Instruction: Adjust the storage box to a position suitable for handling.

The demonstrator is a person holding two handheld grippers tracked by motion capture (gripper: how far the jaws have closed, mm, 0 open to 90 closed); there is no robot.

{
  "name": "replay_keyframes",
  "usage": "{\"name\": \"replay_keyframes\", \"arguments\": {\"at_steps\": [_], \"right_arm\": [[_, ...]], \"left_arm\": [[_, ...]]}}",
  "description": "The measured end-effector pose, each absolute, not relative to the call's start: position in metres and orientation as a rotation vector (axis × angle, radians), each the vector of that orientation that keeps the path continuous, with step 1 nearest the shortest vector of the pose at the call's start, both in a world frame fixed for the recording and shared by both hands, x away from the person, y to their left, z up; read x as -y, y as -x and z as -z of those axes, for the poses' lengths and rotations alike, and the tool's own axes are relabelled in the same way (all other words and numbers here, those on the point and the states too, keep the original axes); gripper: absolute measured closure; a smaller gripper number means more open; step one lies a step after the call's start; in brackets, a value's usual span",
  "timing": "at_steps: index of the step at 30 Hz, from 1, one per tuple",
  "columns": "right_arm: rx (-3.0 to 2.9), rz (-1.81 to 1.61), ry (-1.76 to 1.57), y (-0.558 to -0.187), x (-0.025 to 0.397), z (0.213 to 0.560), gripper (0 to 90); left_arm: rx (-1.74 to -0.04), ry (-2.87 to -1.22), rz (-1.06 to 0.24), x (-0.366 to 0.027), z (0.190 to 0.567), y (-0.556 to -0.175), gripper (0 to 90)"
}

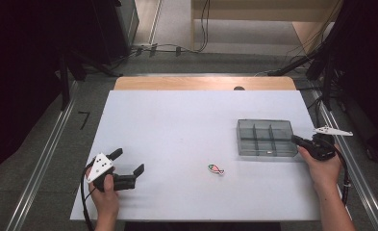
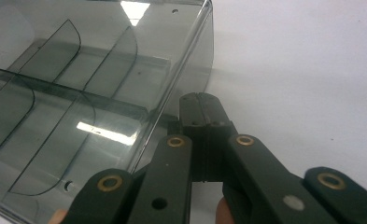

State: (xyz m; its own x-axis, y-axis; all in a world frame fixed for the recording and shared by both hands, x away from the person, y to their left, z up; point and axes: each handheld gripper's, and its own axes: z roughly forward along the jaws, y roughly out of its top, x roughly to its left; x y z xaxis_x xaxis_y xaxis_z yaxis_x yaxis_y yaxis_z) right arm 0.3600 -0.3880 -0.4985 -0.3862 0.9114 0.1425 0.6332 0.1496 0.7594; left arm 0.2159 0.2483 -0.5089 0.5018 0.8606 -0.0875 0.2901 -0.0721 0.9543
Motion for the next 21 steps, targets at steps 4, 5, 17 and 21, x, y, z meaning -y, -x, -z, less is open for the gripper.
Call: {"name": "replay_keyframes", "arguments": {"at_steps": [4, 5, 17, 21], "right_arm": [[-2.091, -1.098, -1.473, -0.360, 0.385, 0.498, 87.7], [-2.091, -1.096, -1.471, -0.360, 0.384, 0.498, 87.7], [-2.118, -1.129, -1.443, -0.361, 0.363, 0.498, 87.7], [-2.131, -1.144, -1.434, -0.361, 0.352, 0.499, 87.7]], "left_arm": [[-1.004, -1.623, -0.634, -0.248, 0.509, -0.216, 0.0], [-1.003, -1.623, -0.633, -0.248, 0.509, -0.216, 0.0], [-1.001, -1.630, -0.634, -0.248, 0.509, -0.216, 0.0], [-1.000, -1.632, -0.633, -0.248, 0.509, -0.216, 0.0]]}}
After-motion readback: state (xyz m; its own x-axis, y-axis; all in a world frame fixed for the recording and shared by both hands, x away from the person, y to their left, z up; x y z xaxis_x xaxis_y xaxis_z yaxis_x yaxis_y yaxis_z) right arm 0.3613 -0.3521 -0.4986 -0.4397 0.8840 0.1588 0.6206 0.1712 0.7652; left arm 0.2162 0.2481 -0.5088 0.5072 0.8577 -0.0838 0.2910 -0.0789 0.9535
